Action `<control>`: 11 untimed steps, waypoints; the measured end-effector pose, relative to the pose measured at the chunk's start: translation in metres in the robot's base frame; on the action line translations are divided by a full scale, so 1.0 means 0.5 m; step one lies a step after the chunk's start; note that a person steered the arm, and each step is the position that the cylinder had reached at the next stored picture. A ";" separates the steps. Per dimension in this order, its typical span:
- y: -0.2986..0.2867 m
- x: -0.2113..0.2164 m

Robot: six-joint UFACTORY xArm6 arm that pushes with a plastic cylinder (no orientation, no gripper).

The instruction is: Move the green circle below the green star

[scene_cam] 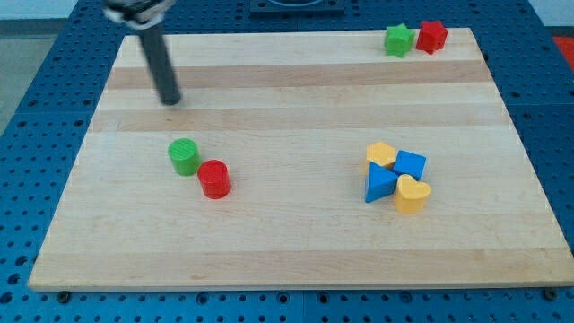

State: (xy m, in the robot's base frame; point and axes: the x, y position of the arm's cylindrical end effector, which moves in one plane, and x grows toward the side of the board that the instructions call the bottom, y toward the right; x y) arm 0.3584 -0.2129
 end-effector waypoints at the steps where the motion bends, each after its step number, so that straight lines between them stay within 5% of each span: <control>1: -0.031 0.120; 2: 0.002 0.205; 4: 0.089 0.234; 6: 0.184 0.119; 9: 0.374 0.129; 11: 0.535 0.004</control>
